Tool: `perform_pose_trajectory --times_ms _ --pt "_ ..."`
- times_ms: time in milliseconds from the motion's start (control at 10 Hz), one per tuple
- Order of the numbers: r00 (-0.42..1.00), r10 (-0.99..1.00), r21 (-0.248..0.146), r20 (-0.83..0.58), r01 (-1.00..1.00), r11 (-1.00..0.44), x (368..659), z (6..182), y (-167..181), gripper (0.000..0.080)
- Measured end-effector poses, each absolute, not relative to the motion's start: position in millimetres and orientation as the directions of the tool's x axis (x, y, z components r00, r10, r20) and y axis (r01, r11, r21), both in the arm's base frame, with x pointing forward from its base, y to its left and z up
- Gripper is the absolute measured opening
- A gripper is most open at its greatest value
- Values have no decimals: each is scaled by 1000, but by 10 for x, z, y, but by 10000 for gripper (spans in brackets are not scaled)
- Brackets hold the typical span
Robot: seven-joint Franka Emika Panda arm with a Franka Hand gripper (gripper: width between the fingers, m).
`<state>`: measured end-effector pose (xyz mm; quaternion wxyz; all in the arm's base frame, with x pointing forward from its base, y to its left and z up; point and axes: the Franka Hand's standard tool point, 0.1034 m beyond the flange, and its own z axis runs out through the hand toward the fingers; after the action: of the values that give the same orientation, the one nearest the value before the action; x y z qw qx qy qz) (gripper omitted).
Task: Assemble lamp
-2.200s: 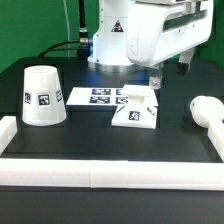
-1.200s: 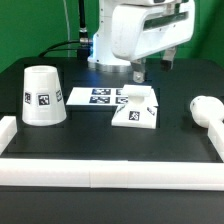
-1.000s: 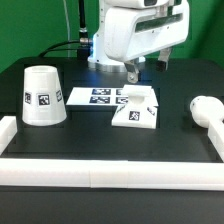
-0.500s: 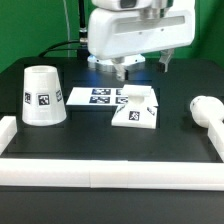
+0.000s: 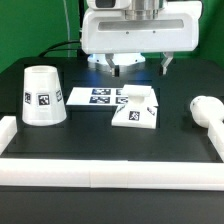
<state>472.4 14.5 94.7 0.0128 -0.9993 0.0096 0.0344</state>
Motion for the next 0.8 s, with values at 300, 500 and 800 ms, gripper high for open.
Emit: perform_pose_trajectory --times_ms 300,500,800 --pt "985 -153 -21 -77 -155 -988 4631 805 130 700" --pt "988 -135 -22 -77 -137 -990 4607 702 121 700" --pt "989 -125 -23 -78 -127 -992 4561 530 122 700"
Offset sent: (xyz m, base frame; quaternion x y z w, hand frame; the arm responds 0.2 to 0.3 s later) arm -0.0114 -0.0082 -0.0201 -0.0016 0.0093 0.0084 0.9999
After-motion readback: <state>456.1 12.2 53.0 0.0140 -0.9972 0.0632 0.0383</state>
